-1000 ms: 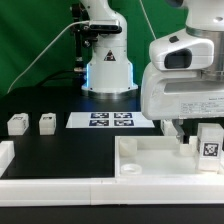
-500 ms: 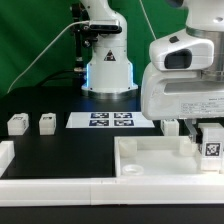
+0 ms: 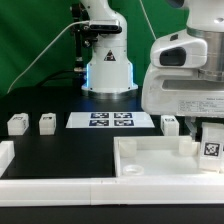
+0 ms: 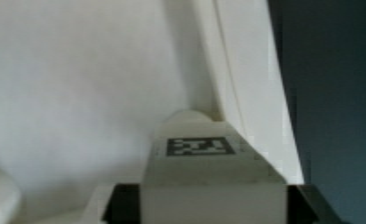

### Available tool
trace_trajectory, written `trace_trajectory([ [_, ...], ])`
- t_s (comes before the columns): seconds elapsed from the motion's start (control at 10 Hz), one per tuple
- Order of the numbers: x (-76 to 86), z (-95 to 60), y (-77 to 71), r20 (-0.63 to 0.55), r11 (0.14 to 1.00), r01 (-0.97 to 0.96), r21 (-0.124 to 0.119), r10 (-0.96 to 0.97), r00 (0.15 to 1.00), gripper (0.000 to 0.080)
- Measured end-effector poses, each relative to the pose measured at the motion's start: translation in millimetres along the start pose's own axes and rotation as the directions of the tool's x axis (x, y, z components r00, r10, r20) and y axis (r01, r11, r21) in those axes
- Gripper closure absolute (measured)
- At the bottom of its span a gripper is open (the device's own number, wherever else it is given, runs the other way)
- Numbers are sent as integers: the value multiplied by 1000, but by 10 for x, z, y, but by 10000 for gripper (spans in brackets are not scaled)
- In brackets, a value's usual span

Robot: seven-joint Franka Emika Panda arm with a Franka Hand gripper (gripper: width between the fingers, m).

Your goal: Assemble one leg

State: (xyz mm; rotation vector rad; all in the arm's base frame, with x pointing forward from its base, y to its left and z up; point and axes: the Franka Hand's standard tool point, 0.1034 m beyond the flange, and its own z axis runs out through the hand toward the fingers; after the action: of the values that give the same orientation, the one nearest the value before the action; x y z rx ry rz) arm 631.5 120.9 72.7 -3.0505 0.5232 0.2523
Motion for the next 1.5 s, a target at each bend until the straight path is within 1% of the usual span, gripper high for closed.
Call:
trace_trajectory([
  [0.2, -4, 0, -21, -4, 982, -190, 2, 190, 982, 506],
  [0.3, -12, -2, -37, -5, 943, -333, 2, 333, 943, 506],
  [0.4, -23, 1, -54, -7, 893, -449, 1, 449, 893, 506],
  [0.6, -29, -4, -74, -12, 796, -605, 2, 605, 796, 506],
  [0.7, -21, -8, -83, -14, 726, -688, 8, 688, 726, 506],
  [0.8, -15, -11, -90, -15, 666, -745, 13, 746, 666, 506],
  [0.9, -14, -15, -97, -15, 584, -812, 16, 812, 584, 506],
  [1.1, 1, -22, -105, -14, 446, -895, 26, 895, 446, 506],
  [1.3, 14, -27, -107, -9, 289, -957, 34, 957, 289, 506],
  [1.4, 16, -28, -108, -9, 263, -964, 36, 965, 263, 506],
  [1.5, 15, -27, -108, -9, 267, -963, 35, 964, 267, 505],
])
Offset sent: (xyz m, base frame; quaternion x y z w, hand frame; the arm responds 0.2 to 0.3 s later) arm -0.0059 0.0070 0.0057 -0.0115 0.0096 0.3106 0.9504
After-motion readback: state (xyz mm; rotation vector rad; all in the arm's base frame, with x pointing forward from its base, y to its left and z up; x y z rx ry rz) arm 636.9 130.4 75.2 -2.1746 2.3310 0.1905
